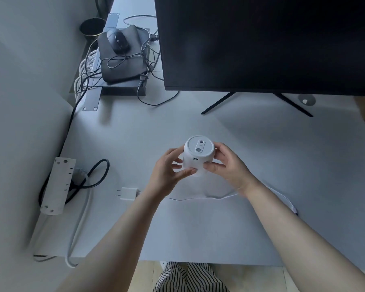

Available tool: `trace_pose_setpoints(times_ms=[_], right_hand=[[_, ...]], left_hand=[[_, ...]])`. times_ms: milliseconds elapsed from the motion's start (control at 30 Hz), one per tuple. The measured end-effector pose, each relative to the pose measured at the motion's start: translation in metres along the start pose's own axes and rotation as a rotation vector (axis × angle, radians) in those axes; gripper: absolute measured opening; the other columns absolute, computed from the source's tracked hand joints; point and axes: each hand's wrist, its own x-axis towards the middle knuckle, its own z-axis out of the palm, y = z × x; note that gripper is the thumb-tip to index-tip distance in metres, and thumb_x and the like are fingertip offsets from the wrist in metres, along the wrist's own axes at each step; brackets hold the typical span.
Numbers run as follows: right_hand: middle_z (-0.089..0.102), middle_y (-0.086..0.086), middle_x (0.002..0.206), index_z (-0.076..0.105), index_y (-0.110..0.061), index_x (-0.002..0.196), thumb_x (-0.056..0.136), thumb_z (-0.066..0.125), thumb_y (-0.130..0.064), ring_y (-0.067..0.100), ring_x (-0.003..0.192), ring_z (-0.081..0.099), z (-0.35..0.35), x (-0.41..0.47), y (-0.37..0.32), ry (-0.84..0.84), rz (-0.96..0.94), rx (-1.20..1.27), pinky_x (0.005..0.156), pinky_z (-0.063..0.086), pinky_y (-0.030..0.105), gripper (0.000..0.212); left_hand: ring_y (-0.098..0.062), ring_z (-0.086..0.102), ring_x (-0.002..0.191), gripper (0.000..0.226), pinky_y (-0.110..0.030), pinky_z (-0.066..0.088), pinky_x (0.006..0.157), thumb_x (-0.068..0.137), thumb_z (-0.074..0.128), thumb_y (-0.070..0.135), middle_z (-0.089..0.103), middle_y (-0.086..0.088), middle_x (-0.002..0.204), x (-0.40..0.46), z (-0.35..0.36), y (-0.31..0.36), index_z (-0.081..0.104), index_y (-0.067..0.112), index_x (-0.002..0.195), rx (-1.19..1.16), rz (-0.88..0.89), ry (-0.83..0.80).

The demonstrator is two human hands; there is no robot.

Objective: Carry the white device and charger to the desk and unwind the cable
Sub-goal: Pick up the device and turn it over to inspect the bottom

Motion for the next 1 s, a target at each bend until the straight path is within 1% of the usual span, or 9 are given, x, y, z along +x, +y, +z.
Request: trace_pose_setpoints(times_ms=[100, 200, 300, 367, 467, 633, 733, 867, 1000], right_hand=[[0.06, 0.001, 0.127, 0.05, -0.012, 0.129, 0.076, 0.076, 0.0, -0.002, 0.115, 0.056, -0.002, 0.003, 0.004, -0.011, 0.002, -0.019, 0.086, 0.049, 0.015, 0.061], [0.06, -0.001, 0.126, 0.051, -0.013, 0.128, 0.069, 0.081, 0.002, 0.005, 0.117, 0.056, 0.0, 0.005, 0.01, -0.001, -0.015, -0.042, 0.092, 0.048, 0.019, 0.067], [0.06, -0.001, 0.126, 0.052, -0.011, 0.128, 0.066, 0.081, 0.006, 0.003, 0.115, 0.056, 0.001, 0.008, 0.014, 0.017, -0.044, -0.065, 0.093, 0.046, 0.017, 0.07], [0.06, -0.002, 0.126, 0.052, -0.011, 0.128, 0.065, 0.081, 0.007, 0.001, 0.116, 0.056, 0.001, 0.009, 0.017, 0.01, -0.059, -0.084, 0.094, 0.045, 0.016, 0.072], [0.059, -0.002, 0.129, 0.051, -0.01, 0.131, 0.066, 0.08, 0.009, 0.002, 0.119, 0.055, 0.0, 0.01, 0.021, -0.001, -0.056, -0.082, 0.097, 0.045, 0.018, 0.074], [0.057, 0.0, 0.135, 0.049, -0.012, 0.134, 0.066, 0.078, 0.011, 0.008, 0.125, 0.053, -0.002, 0.013, 0.025, -0.016, -0.05, -0.067, 0.104, 0.044, 0.027, 0.078], [0.058, 0.001, 0.134, 0.049, -0.011, 0.134, 0.065, 0.08, 0.01, 0.006, 0.123, 0.054, -0.002, 0.016, 0.027, 0.0, -0.058, -0.079, 0.102, 0.044, 0.024, 0.078], [0.06, -0.002, 0.13, 0.052, -0.012, 0.131, 0.061, 0.083, 0.008, 0.002, 0.12, 0.055, -0.002, 0.016, 0.032, 0.015, -0.069, -0.104, 0.1, 0.042, 0.018, 0.078], [0.062, -0.009, 0.127, 0.054, -0.02, 0.128, 0.061, 0.083, 0.006, 0.003, 0.121, 0.055, 0.0, 0.015, 0.036, 0.035, -0.071, -0.094, 0.104, 0.043, 0.025, 0.077]], left_hand=[[-0.007, 0.06, 0.087, 0.059, -0.032, 0.056, 0.083, 0.065, 0.078, 0.045, 0.064, 0.013, 0.107, 0.0, 0.001, 0.001, 0.059, 0.037, 0.12, -0.014, 0.0, 0.055], [-0.006, 0.061, 0.096, 0.058, -0.029, 0.054, 0.087, 0.065, 0.083, 0.035, 0.066, 0.011, 0.11, 0.001, 0.004, 0.002, 0.06, 0.026, 0.117, -0.014, 0.01, 0.062], [-0.006, 0.061, 0.108, 0.062, -0.026, 0.052, 0.091, 0.064, 0.087, 0.024, 0.066, 0.008, 0.113, 0.002, 0.006, 0.001, 0.057, 0.017, 0.118, -0.049, 0.004, 0.054], [-0.003, 0.06, 0.108, 0.062, -0.022, 0.052, 0.089, 0.064, 0.088, 0.02, 0.065, 0.009, 0.113, 0.003, 0.007, 0.0, 0.056, 0.015, 0.116, -0.068, -0.005, 0.055], [-0.002, 0.06, 0.107, 0.061, -0.022, 0.052, 0.087, 0.062, 0.088, 0.02, 0.065, 0.009, 0.113, 0.005, 0.008, -0.001, 0.055, 0.016, 0.113, -0.066, -0.015, 0.053], [-0.002, 0.06, 0.107, 0.062, -0.021, 0.052, 0.088, 0.06, 0.089, 0.021, 0.064, 0.014, 0.111, 0.007, 0.013, -0.002, 0.054, 0.017, 0.111, -0.062, -0.005, 0.07], [0.001, 0.06, 0.107, 0.063, -0.017, 0.051, 0.086, 0.06, 0.09, 0.018, 0.062, 0.013, 0.112, 0.009, 0.014, -0.006, 0.053, 0.014, 0.112, -0.086, -0.016, 0.059], [-0.002, 0.06, 0.108, 0.063, -0.018, 0.05, 0.087, 0.06, 0.09, 0.016, 0.063, 0.01, 0.114, 0.01, 0.009, -0.01, 0.054, 0.016, 0.112, -0.107, -0.04, 0.022], [-0.005, 0.061, 0.111, 0.063, -0.02, 0.05, 0.09, 0.062, 0.089, 0.012, 0.064, 0.011, 0.116, 0.01, 0.007, -0.01, 0.056, 0.017, 0.115, -0.134, -0.039, 0.003]])
